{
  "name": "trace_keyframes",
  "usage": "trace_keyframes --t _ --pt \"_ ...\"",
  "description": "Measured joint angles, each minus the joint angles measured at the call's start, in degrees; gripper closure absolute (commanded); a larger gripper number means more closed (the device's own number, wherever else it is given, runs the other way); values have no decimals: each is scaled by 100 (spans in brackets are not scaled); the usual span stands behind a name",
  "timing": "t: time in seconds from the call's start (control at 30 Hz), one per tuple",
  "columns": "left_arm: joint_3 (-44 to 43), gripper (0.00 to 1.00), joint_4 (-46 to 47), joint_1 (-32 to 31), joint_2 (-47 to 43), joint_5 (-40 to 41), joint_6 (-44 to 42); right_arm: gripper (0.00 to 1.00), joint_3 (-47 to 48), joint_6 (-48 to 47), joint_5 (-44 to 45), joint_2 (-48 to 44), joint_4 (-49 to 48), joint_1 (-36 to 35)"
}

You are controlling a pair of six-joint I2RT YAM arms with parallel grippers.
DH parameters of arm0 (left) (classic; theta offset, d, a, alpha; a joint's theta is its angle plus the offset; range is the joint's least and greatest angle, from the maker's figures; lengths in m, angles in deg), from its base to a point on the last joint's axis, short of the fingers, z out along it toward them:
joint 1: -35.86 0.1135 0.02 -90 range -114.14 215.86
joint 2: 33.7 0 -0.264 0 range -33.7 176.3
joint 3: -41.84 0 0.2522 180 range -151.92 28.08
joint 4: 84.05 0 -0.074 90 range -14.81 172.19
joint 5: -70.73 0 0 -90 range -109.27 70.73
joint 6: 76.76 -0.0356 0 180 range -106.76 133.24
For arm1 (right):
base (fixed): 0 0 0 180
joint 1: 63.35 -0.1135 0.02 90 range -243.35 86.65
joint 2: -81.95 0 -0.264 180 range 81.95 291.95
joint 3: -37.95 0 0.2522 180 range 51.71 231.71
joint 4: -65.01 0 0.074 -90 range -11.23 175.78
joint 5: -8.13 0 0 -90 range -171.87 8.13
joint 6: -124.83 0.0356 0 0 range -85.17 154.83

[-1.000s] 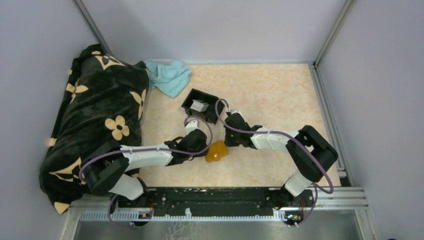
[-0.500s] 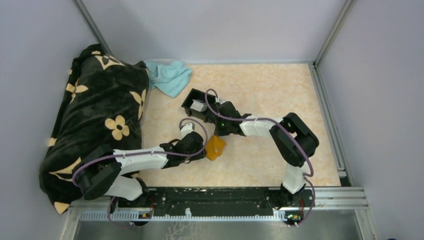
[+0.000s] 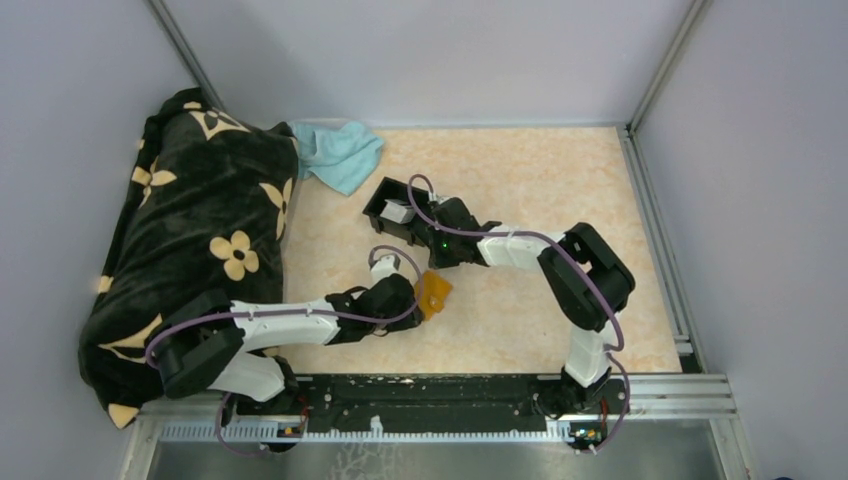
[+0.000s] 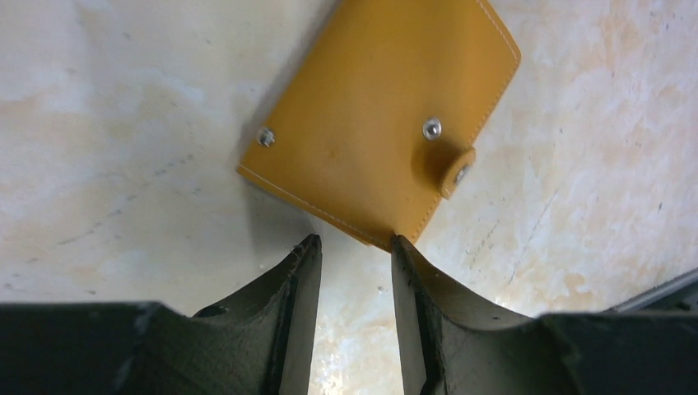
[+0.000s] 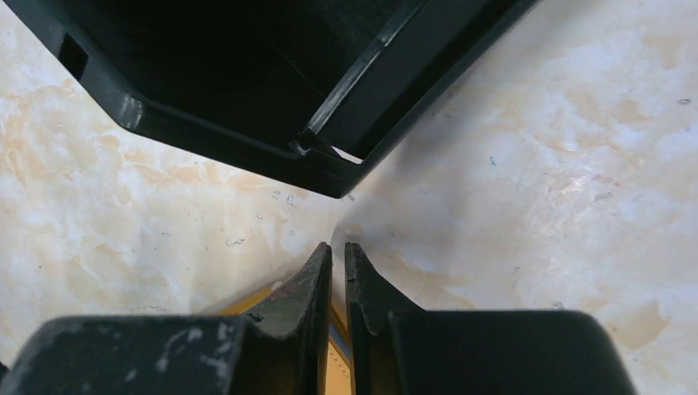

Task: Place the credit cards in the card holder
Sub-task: Adjust the card holder at the center of the board.

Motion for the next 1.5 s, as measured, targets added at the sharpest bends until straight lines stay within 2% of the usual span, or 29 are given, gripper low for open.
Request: trace_keyframes --t 0.13,0.3,0.4,0.47,0.67,0.83,1.03,1.23,1.5 --pt "-70 56 -138 -197 11 63 79 71 -57 -31 243 -240 144 2" --pt "-76 55 -717 -289 -341 295 160 66 -439 13 610 -1228 168 7" --pt "-81 55 -1005 -289 -708 546 170 67 -815 151 789 -1869 127 7" --pt "-107 56 -1165 -289 -903 798 131 71 -1150 262 872 -2256 127 4" --pt "-378 54 -1274 -286 -846 1493 -219 82 -2194 662 1038 -3012 151 -133" --pt "-619 54 -1047 -105 -472 1904 -743 88 -2588 979 1064 -3040 127 -492" --pt "-610 54 -522 529 -125 1849 -1421 92 -2608 1364 1071 -2785 -190 -737" --pt "-302 57 269 1047 46 1355 -1912 92 -2903 1810 1027 -2597 -667 -809" --pt "-101 61 822 1075 446 664 -2013 92 -3320 2337 1023 -2625 -1132 -850"
